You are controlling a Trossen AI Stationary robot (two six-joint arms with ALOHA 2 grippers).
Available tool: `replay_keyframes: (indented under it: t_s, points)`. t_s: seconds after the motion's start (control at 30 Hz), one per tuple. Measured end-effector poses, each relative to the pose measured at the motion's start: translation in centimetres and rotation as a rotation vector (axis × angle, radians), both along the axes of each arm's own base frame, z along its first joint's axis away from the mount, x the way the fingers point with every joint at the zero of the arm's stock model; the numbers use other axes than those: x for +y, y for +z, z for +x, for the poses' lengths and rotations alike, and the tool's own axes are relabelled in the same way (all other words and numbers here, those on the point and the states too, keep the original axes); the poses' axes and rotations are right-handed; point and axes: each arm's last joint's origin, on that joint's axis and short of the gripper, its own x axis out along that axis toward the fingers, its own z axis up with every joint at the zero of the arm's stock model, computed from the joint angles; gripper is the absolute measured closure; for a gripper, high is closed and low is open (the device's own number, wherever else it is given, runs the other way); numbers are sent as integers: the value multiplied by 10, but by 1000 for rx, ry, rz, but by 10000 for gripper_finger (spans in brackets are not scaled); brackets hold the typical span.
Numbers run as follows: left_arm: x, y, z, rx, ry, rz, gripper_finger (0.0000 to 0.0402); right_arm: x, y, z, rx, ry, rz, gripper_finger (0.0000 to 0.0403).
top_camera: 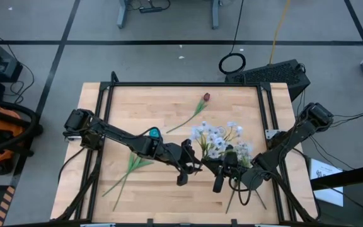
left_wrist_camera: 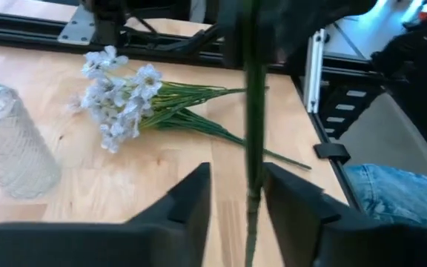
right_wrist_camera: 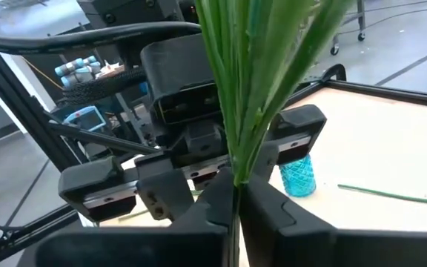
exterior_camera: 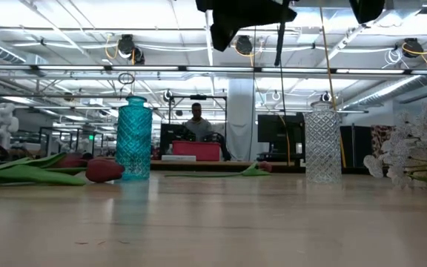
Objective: Sort flowers into vase by color
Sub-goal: Move the top white daisies to the bottom right of the table
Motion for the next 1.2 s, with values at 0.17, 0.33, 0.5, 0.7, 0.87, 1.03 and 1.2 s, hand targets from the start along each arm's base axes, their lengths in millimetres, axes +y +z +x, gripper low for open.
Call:
replay_keyframes:
  t_s: [0.17, 0.33, 0.5, 0.7, 0.87, 1.03, 1.2]
  points:
    - [-3, -5, -4, 49, 56, 20, 198, 0, 6, -10, 6, 7, 12, 400]
    - [-8, -7, -8, 87, 58, 21, 153, -1, 11, -34, 44, -8, 60, 402]
    - [-9, -4, -15, 125, 72, 52, 142, 0, 0, -63, 132, -1, 199, 402]
    - [-7, 0, -18, 122, 111, 81, 141, 1, -25, -92, 231, -86, 368, 402]
    - [-7, 1, -18, 117, 115, 80, 141, 7, -45, -102, 298, -149, 441, 403]
    - [-7, 1, -18, 117, 114, 80, 141, 15, -62, -109, 318, -203, 491, 403]
    - [-7, 1, -18, 117, 114, 81, 141, 22, -75, -112, 371, -221, 512, 402]
